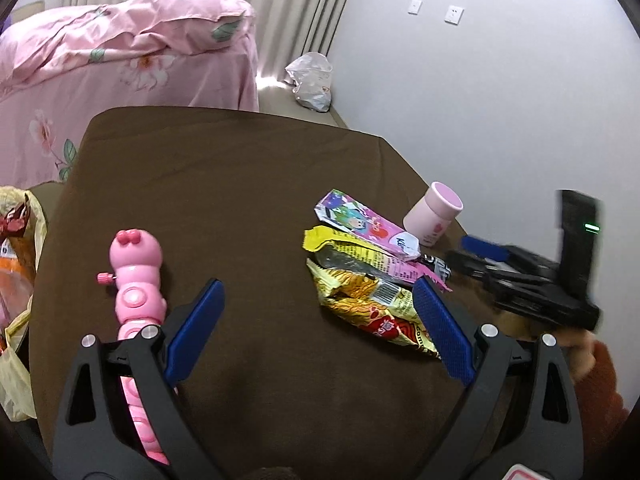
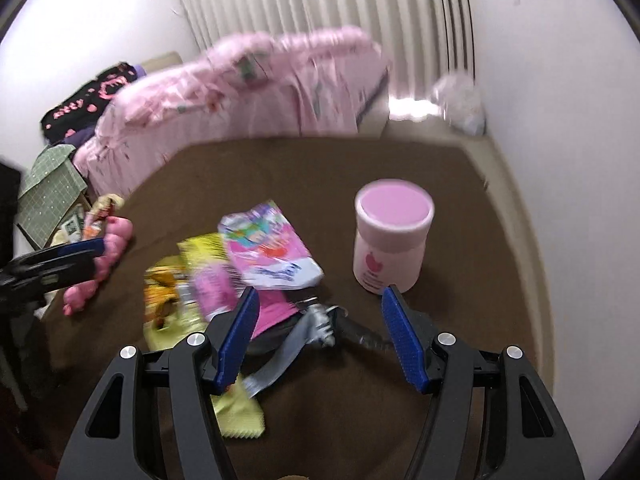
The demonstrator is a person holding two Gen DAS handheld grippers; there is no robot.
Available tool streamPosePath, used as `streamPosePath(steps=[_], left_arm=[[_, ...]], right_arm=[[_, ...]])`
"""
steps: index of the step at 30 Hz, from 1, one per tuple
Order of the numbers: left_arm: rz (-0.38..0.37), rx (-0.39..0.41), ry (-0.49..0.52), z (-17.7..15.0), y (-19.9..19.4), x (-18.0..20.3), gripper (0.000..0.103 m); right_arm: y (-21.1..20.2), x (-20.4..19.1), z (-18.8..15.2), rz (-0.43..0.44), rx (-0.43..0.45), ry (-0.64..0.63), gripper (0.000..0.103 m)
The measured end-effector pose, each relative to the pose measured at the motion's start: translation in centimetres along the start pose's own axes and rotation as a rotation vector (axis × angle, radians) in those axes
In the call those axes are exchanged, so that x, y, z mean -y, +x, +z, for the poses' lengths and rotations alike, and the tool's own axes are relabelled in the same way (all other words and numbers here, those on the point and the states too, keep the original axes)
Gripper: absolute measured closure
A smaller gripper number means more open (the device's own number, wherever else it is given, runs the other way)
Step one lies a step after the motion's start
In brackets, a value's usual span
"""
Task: Collect trash
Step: 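Grasp the black wrapper with the right tool while the left tool moves toward the yellow snack bag, then close the left tool on the yellow-red chip bag and lift it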
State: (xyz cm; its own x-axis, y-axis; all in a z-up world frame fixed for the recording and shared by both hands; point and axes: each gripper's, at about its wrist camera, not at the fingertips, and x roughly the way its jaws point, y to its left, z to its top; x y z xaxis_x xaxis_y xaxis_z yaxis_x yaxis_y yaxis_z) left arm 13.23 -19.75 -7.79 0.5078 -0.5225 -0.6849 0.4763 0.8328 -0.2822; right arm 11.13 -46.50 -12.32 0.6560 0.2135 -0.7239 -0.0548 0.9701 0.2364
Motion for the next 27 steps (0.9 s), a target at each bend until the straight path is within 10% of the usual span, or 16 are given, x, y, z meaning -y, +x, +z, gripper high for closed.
streamPosePath(steps=[9,27], left_arm=[[-0.072,-0.075,-0.008,-1.0,0.7,-0.5,0.012],[-0.022,-0.216,-0.021,-1.4,4.0,2.5,0.031]], right_arm=[[-1.0,-2.8,-3.7,0.002,-0.015,-0.007,0.075],[-7.4,-0.9,-9.2,-0.05,0.086,0.136,0.077]])
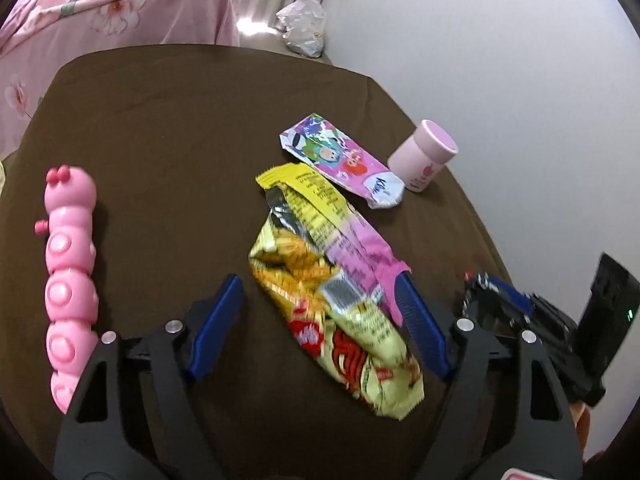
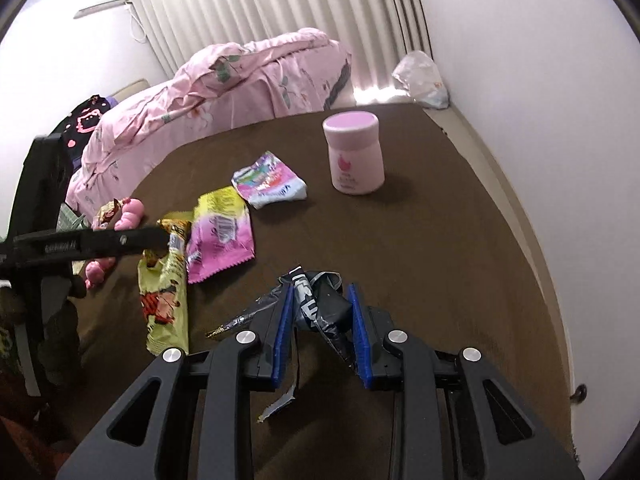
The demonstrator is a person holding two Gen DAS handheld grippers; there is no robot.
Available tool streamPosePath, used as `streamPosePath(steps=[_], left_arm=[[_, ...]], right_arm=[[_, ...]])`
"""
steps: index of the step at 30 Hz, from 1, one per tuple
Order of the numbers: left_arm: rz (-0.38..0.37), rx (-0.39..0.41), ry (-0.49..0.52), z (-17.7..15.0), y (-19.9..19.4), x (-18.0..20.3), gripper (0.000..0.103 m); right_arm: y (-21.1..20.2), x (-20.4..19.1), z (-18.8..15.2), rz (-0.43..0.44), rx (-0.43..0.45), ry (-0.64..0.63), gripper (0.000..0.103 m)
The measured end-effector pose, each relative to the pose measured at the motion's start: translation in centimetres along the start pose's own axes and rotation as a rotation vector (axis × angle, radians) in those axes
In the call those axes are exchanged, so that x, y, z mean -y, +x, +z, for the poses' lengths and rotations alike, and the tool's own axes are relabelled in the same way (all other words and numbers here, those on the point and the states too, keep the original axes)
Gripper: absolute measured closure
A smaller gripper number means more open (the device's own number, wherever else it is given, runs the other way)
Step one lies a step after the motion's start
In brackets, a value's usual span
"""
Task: Collect trash
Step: 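Close the left tool on the yellow-red chip bag and lift it, then carry the chip bag in the left tool and black wrapper in the right tool over the trash bag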
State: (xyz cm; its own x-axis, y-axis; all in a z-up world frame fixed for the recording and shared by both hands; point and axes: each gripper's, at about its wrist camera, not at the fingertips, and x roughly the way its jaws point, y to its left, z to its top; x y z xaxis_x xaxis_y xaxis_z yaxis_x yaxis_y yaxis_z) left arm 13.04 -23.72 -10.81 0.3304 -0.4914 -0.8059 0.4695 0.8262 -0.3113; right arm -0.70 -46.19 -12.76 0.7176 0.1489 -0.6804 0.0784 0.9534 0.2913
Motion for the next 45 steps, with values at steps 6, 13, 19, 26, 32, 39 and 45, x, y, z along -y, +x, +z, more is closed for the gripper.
streamPosePath(steps=[6,13,19,26,32,39,45], left_arm=[[-0.019,-0.023,-0.1,1.1,1.1,-1.8,0.048],[-0.056,0.027,-0.084,1.0,-0.6,-2.2,0.063],[0.012,0.262,0.05,-0.4,-7.9,-0.8,0.063],[0.157,0.5,0.094,-1.6,-15.2,-1.8,0.063],[0.332,0.605,0.116,-2.8,-18.9,-4.0,0.063],[0.383,0.66,0.046,-3.9,-22.3,-7.8,0.063],[0.448,0.711,0.027,-4.6,-24.7,-10.6,0.063]], right_arm=[[0.0,-0.8,-0.4,-0.017,0.0,-0.034,0.077],[-0.6,-2.0,-0.3,0.015,0.017,-0.054,0.077],[-2.3,-4.7,0.8,0.037,0.09,-0.133,0.077],[-3.8,-9.2,3.0,0.056,0.156,-0.247,0.077],[-4.7,-13.5,5.0,0.08,0.206,-0.34,0.077],[-5.3,-18.7,7.6,0.118,0.249,-0.418,0.077],[-5.8,-22.9,8.7,0.139,0.274,-0.498,0.077]])
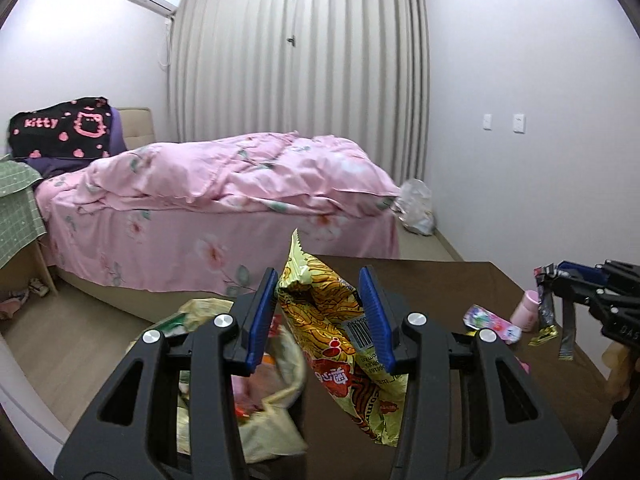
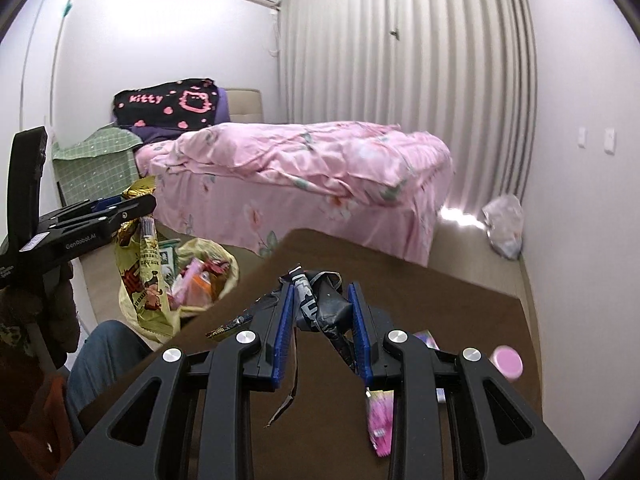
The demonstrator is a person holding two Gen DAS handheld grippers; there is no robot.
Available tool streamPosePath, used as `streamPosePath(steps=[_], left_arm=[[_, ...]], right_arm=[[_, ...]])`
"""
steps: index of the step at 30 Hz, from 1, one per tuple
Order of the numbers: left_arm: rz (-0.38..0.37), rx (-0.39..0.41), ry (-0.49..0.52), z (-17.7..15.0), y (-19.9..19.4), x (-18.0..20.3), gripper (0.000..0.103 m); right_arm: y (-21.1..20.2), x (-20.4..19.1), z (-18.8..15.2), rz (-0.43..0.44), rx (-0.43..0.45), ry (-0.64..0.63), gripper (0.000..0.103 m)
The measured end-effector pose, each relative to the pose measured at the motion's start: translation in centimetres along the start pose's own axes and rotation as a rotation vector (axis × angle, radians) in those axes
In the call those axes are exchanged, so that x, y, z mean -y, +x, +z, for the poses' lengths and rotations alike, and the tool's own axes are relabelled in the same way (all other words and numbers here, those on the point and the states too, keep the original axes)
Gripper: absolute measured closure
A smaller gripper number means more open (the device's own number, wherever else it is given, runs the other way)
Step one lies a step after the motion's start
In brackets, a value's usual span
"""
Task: Collect trash
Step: 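Carry the chip bag in the left tool and black wrapper in the right tool over the trash bag, then open both tools to drop the chip bag and black wrapper into the bag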
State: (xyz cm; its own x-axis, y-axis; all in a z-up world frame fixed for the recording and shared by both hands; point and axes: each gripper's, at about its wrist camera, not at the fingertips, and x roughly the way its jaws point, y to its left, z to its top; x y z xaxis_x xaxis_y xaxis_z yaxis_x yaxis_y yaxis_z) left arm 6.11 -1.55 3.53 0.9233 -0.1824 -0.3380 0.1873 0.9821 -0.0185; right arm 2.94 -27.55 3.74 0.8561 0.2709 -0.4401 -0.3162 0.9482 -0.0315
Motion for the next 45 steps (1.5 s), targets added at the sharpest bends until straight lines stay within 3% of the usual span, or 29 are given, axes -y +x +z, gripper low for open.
streamPosePath(steps=[18,24,29,32,38,43,45], left_arm=[[0.168,-0.042,-0.058,-2.4,1.7,-7.6,0.063],[0.375,-0.008,-0.111,-3.0,3.1,-11.0,0.063],[0.476,-0.003,-0.126,-4.9,6.9,-12.7,0.063],[0.456,-0.037,-0.142,-6.6,9.5,-13.1,0.063],[0.296,-0.253,-0.174,-9.7,13.0,-13.0,0.063],[0.207,-0.288,-0.277,-10.2,12.4,-14.4,0.064],[0.203,-0.296,-0.303,-10.6,12.4,-14.9,0.064]], right_arm=[[6.2,-3.4,2.4,0.131,-0.079,-0.037,0.077],[10.8,-3.9,4.2,0.188,-0.098,-0.022,0.077],[14.6,-4.9,5.2,0.211,-0.122,-0.051,0.077],[16.6,-5.8,5.6,0.217,-0.141,-0.086,0.077],[21.0,-8.2,7.0,0.282,-0.191,-0.142,0.077],[25.9,-12.2,7.9,0.386,-0.244,-0.143,0.077],[27.8,-13.9,7.9,0.424,-0.272,-0.141,0.077]])
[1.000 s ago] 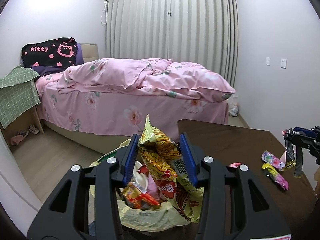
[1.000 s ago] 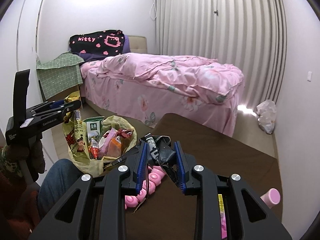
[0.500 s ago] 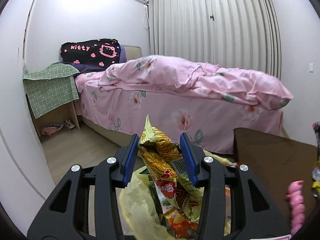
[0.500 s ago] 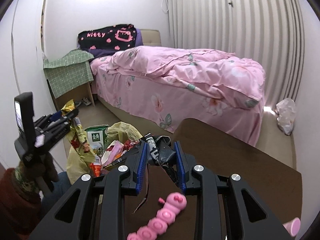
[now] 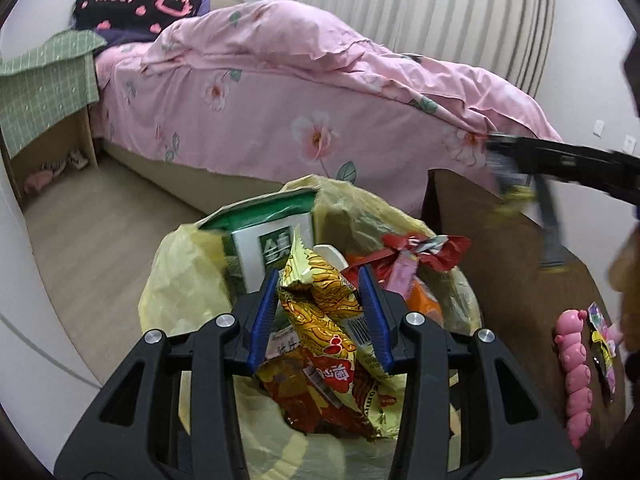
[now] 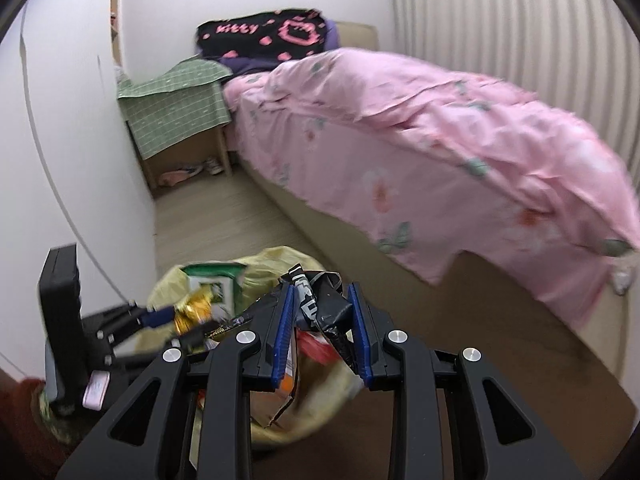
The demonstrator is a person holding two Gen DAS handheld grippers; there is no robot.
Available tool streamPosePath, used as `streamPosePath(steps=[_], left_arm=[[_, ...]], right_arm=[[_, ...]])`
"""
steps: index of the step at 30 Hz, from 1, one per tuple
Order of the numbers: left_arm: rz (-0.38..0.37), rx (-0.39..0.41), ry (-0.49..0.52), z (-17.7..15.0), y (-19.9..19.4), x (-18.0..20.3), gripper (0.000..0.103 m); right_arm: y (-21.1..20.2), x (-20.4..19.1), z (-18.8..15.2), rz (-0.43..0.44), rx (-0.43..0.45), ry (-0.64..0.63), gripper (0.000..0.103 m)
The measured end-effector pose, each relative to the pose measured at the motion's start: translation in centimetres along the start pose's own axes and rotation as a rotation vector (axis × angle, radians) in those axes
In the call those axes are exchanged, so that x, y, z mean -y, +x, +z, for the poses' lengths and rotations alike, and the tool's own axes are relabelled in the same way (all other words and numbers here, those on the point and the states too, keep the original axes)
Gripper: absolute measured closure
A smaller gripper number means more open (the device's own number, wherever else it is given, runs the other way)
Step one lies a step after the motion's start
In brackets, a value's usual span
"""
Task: Collect trash
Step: 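Open both tools to drop the chip bag and black wrapper into the bag, then move both open tools back over the table toward the remaining wrappers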
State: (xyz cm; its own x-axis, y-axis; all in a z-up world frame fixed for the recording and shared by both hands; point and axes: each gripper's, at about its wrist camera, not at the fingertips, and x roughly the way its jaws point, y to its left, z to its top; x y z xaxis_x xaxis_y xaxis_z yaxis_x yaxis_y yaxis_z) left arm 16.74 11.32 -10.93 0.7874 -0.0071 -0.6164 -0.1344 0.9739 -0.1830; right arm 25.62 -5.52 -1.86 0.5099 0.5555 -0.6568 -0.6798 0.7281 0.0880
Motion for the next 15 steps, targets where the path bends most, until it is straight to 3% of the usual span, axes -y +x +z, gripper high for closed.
streamPosePath(steps=[6,10,12,15], left_arm=[[-0.027,-0.001,-0.044,-0.3,-0.3,-0.6,0.064],[-0.109,0.022,-0.112,-0.2,-1.2,-1.3,0.059],[-0.152,0.031,-0.15,0.0,-1.6,-1.7,0.041],[-0.148,0.054,-0.179,0.2,-2.4,-2.1,0.028]], right_arm=[[4.8,-0.1,1.0,0.035,-0.046,0.05,0.077],[5.4,0.8,0.8,0.095,-0.043,0.121,0.076],[5.6,1.2,0.6,0.106,-0.052,0.153,0.063],[5.4,1.8,0.2,0.147,-0.042,0.194,0.056]])
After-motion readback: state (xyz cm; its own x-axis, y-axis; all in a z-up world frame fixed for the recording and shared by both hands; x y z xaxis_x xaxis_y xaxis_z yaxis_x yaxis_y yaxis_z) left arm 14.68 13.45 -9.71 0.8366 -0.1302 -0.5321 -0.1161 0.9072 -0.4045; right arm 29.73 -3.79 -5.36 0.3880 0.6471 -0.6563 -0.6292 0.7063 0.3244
